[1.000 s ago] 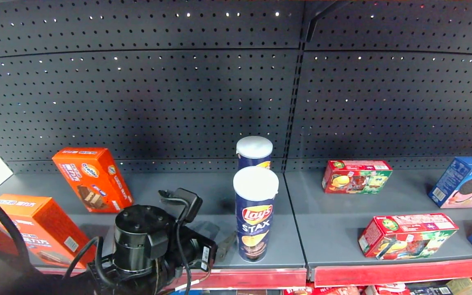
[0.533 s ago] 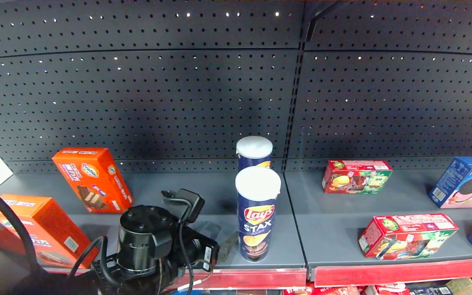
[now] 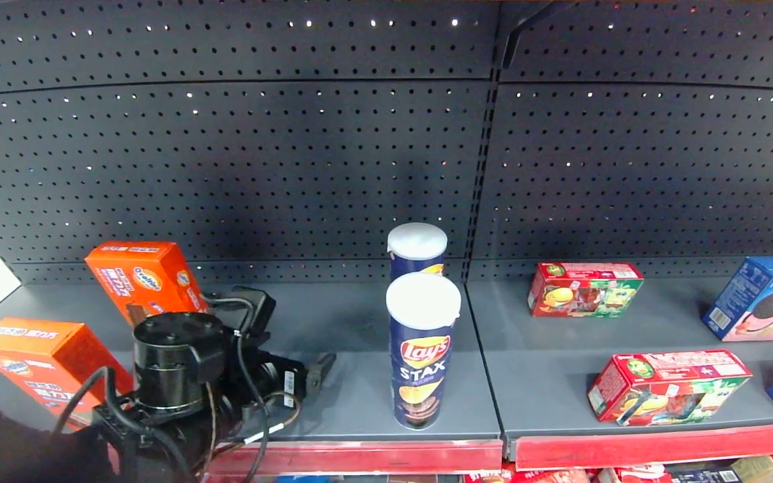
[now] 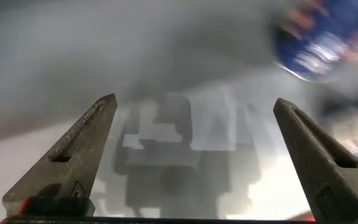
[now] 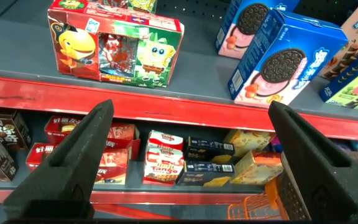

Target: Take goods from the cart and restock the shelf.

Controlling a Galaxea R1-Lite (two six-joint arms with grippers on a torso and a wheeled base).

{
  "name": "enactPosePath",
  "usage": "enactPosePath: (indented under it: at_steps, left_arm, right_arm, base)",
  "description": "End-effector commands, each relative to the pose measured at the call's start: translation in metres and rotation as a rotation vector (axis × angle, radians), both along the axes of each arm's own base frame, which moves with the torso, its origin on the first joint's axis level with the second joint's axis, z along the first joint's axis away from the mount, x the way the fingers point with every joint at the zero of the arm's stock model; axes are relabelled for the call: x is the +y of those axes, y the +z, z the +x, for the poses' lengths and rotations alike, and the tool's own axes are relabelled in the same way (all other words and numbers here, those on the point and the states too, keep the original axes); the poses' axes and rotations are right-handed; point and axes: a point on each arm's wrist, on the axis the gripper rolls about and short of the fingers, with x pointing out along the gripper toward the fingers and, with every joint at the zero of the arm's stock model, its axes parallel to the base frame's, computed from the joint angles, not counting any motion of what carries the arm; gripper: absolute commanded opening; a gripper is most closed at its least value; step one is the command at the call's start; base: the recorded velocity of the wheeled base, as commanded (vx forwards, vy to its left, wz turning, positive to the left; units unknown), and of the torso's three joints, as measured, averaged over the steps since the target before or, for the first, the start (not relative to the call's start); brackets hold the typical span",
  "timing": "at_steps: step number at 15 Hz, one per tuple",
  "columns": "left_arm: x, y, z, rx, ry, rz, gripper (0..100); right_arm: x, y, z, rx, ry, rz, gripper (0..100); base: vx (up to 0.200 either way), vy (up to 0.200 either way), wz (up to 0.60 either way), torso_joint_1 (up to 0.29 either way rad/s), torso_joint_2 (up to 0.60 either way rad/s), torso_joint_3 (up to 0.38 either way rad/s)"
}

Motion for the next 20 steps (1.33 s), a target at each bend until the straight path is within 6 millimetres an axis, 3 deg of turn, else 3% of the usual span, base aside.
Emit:
enactPosePath:
  at_steps: [1, 5, 8, 9, 11, 14, 17, 20]
  left_arm:
    - [0.026, 0.049, -0.021, -0.093, 0.054, -0.046, 100]
    - [0.046, 0.112, -0.065, -0.221, 0.117, -0.089, 100]
    - [0.063, 0.122, -0.096, -0.275, 0.167, -0.102, 100]
    - [0.076, 0.125, -0.124, -0.256, 0.174, -0.097, 100]
    - [0.094, 0.128, -0.150, -0.292, 0.243, -0.111, 100]
    - [0.112, 0.118, -0.179, -0.348, 0.364, -0.132, 100]
    - [0.123, 0.090, -0.228, -0.279, 0.379, -0.128, 100]
    - [0.128, 0.071, -0.250, -0.272, 0.426, -0.121, 100]
  right_arm:
    - [0.000, 0.000, 0.000, 0.000, 0.001, 0.001, 100]
    - [0.000, 0.000, 0.000, 0.002, 0.001, -0.001, 100]
    - [0.000, 0.000, 0.000, 0.002, 0.001, -0.001, 100]
    - [0.000, 0.000, 0.000, 0.002, 0.001, -0.001, 100]
    - [0.000, 0.000, 0.000, 0.001, 0.001, 0.001, 100]
    - [0.000, 0.000, 0.000, 0.002, 0.001, -0.001, 100]
    - [0.000, 0.000, 0.000, 0.001, 0.001, 0.001, 100]
    - [0.000, 0.000, 0.000, 0.001, 0.002, 0.001, 100]
  base:
    - [0.000, 0.000, 0.00, 0.000, 0.00, 0.000]
    - [0.000, 0.000, 0.00, 0.000, 0.00, 0.000]
    - [0.000, 0.000, 0.00, 0.000, 0.00, 0.000]
    - [0.000, 0.000, 0.00, 0.000, 0.00, 0.000]
    - [0.000, 0.000, 0.00, 0.000, 0.00, 0.000]
    - [0.000, 0.000, 0.00, 0.000, 0.00, 0.000]
    - [0.000, 0.000, 0.00, 0.000, 0.00, 0.000]
    - [0.000, 0.000, 0.00, 0.000, 0.00, 0.000]
